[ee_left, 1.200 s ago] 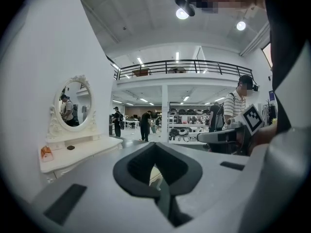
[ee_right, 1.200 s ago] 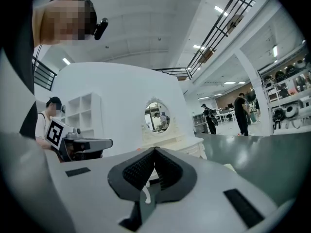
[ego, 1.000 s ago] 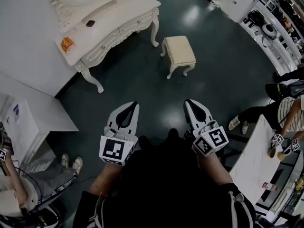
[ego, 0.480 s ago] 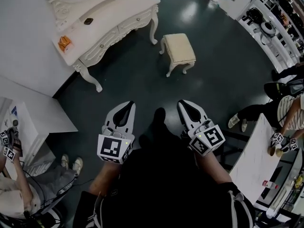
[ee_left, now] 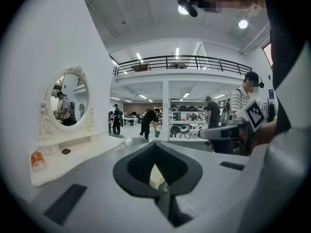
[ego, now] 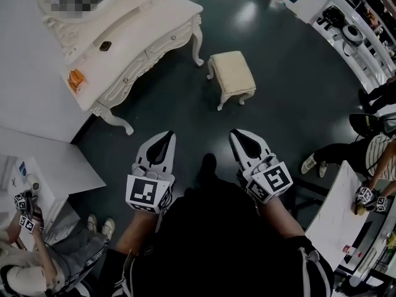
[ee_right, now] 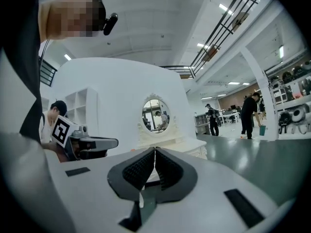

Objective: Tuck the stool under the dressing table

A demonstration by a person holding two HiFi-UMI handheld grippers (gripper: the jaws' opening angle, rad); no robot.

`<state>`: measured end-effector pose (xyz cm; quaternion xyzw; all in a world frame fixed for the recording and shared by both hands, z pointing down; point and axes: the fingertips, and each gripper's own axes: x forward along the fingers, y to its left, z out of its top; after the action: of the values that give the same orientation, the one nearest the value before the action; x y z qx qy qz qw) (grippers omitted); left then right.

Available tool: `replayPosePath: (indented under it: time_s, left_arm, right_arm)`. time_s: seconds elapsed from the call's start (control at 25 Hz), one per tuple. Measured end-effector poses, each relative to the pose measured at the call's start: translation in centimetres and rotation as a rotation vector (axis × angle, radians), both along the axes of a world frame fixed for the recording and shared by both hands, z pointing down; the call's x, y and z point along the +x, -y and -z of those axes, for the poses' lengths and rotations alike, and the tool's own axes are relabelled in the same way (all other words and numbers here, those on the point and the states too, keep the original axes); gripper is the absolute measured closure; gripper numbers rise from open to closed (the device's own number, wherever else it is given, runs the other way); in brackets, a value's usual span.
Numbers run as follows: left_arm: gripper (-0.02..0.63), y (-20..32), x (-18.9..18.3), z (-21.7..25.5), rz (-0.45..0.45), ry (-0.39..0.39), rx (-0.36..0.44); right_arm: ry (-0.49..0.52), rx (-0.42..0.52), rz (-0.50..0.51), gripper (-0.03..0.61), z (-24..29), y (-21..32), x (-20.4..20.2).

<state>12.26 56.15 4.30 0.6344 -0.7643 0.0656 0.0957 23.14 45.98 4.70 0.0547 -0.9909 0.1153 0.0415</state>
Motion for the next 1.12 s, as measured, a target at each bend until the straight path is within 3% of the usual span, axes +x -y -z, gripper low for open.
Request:
replayPosePath:
  time_s: [0.32, 0.68, 1.12]
  left_arm:
    - [0.609, 9.2, -3.0, 0.6, -0.033, -0.017, 0.001]
    - [0.607, 14.4, -5.6, 0.3, -0.047, -0.032, 0.016]
    - [0.609, 21.7, -12.3, -1.3, -0.161, -0.044, 0.001]
  right_arm:
    - [0.008, -0.027, -0.016, 0.558, 0.2, 8.3, -2.3]
    - [-0.026, -0.031, -0.05, 0.558, -0.7, 13.4, -3.7]
    - [-0.03, -0.065, -0.142, 0.557, -2.1, 18.5, -10.0]
